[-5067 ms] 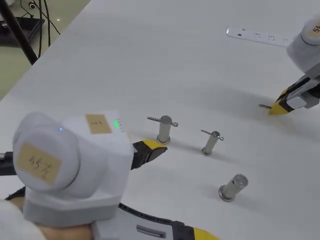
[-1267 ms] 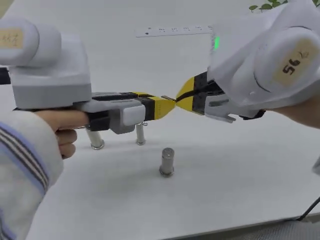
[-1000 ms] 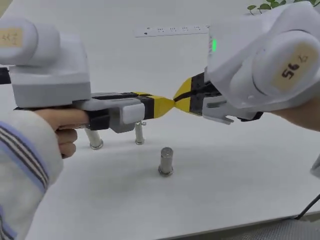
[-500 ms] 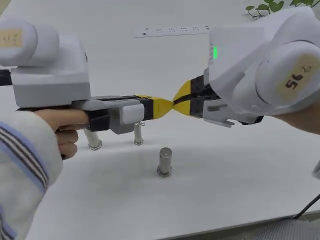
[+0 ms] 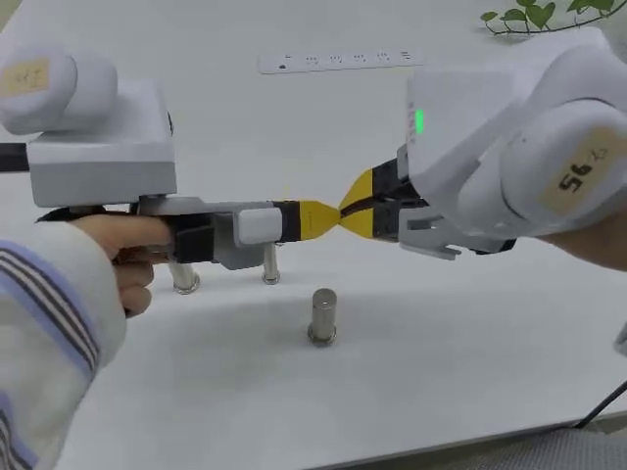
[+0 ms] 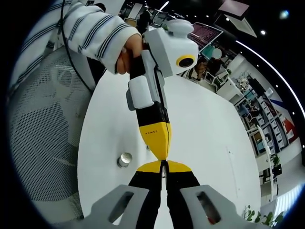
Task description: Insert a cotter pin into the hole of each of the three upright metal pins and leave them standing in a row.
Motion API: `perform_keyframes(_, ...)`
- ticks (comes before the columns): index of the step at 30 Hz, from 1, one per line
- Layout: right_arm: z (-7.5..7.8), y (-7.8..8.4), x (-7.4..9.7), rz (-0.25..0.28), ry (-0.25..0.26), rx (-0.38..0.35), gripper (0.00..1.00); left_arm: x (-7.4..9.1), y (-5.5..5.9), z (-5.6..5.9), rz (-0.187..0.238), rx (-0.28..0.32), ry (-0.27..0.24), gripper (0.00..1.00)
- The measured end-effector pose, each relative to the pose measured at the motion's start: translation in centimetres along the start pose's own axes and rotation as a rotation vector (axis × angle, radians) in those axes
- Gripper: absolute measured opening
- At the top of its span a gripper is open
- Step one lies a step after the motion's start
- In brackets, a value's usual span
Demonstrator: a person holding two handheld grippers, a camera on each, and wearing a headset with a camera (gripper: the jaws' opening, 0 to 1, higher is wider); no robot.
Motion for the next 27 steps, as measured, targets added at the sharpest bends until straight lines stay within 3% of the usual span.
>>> perform_keyframes(4, -0.2, 0.1, -0.1, 0.002, -0.004, 0.031, 0.0, 0.0, 0.2, 0.0, -0.01, 0.003, -0.012, 0.0)
perform_keyframes(7, -0.4, 0.1, -0.1, 0.012, 0.001, 0.047, 0.0, 0.1, 0.5, 0.0, -0.018, 0.044, -0.016, 0.0)
perform_keyframes(14, -0.7, 0.4, -0.2, 0.022, 0.008, 0.067, 0.0, 0.3, 0.8, 0.3, -0.027, 0.022, -0.013, 0.0)
perform_keyframes(17, -0.9, 0.7, -0.1, 0.025, 0.014, 0.073, 0.06, 0.4, 0.8, 0.4, -0.02, 0.02, -0.009, 0.0)
perform_keyframes(21, -0.8, 1.4, 0.5, 0.008, 0.019, 0.032, 0.12, 0.7, 0.7, 0.1, -0.014, 0.009, -0.007, 0.0)
perform_keyframes(26, -1.0, 2.1, 1.1, 0.015, -0.012, -0.119, 0.14, 1.2, 0.8, 0.1, -0.031, -0.068, -0.011, 0.0)
perform_keyframes(27, -0.9, 2.2, 1.2, 0.021, -0.01, -0.173, 0.16, 1.4, 0.8, 0.0, -0.035, -0.107, -0.011, 0.0)
Point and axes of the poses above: the centre of the closed fingertips' face, and the gripper's own axes: x roughly backward along the fingers, z roughly to its right, y roughly out of its underside, the point moved 2 cm from there along x, roughly backward along the fingers, and after that the axes turned 5 degrees about y, right-handed, at the moved point
